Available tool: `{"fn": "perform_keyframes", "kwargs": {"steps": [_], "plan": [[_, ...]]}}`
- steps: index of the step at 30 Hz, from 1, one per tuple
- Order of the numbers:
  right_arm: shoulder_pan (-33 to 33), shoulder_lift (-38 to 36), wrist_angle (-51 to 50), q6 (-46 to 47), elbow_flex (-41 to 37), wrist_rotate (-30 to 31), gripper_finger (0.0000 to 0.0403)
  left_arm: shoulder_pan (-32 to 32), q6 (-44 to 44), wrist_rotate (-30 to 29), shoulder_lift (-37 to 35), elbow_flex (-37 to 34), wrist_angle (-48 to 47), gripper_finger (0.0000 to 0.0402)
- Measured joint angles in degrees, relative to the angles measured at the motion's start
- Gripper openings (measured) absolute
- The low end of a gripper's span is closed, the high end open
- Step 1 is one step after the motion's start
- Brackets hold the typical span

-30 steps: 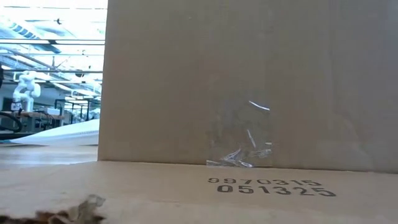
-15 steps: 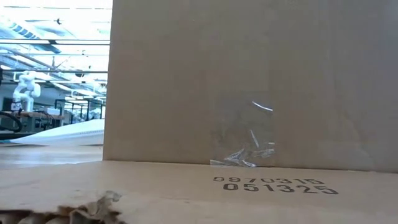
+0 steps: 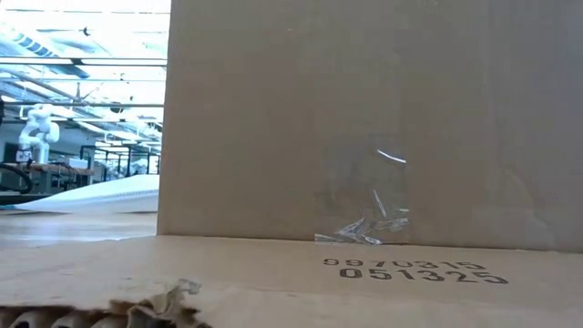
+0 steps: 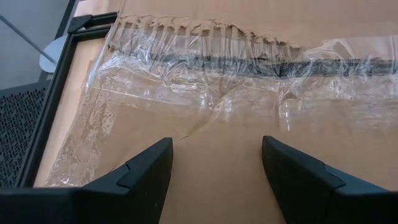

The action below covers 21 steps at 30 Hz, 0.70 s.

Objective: Unpack boxes
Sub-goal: Break down box until it is fully flat

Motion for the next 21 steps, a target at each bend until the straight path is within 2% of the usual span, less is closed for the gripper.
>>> {"fn": "perform_keyframes", "kwargs": {"steps": [21], "plan": [[-3.75, 1.61, 3.97, -1.11, 0.01, -4.88, 0.0066, -0.12, 0.27, 0.26, 0.02, -0.02, 0.0, 0.0253]]}}
